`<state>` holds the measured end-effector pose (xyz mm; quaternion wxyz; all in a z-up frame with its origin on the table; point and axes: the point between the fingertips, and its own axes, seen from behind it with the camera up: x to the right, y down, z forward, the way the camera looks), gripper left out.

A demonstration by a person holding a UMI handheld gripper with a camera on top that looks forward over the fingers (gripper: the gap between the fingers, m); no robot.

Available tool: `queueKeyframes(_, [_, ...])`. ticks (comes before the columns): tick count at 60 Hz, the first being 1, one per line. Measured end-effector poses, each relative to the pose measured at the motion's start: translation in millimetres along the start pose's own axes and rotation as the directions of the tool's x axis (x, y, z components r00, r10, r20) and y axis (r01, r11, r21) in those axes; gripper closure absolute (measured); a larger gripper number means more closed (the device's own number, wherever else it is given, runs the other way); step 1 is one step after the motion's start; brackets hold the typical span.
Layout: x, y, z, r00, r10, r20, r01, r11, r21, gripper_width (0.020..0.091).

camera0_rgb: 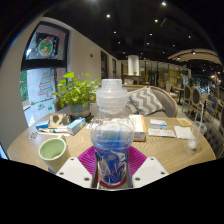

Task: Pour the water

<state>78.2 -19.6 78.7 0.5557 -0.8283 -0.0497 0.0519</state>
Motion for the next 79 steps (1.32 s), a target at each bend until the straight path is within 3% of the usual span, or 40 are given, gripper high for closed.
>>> queueKeyframes(9, [4.8, 6.5, 0.4, 0.999, 0.047, -0.011, -0.048, 0.998, -0.046, 0.0565])
queueKeyframes(15, [8.3, 17.7, -5.7, 0.997, 0.066, -0.033, -0.069, 0.989, -0.128, 0.0237])
queueKeyframes(25, [9.3, 9.9, -52.2, 0.993, 0.075, -0.094, -0.092, 0.979, -0.184, 0.0247])
queueKeyframes(38, [-19.7, -12.4, -161.1, 0.982, 0.097, -0.164, -0.137, 0.958, -0.254, 0.025])
queueKeyframes(52, [-64.1, -30.9, -256.8, 0.972, 0.095, -0.216, -0.149, 0.956, -0.252, 0.025])
queueKeyframes(79, [-81.1, -25.7, -303.5, 0.968, 0.008, -0.251, -0.08, 0.956, -0.281, 0.025])
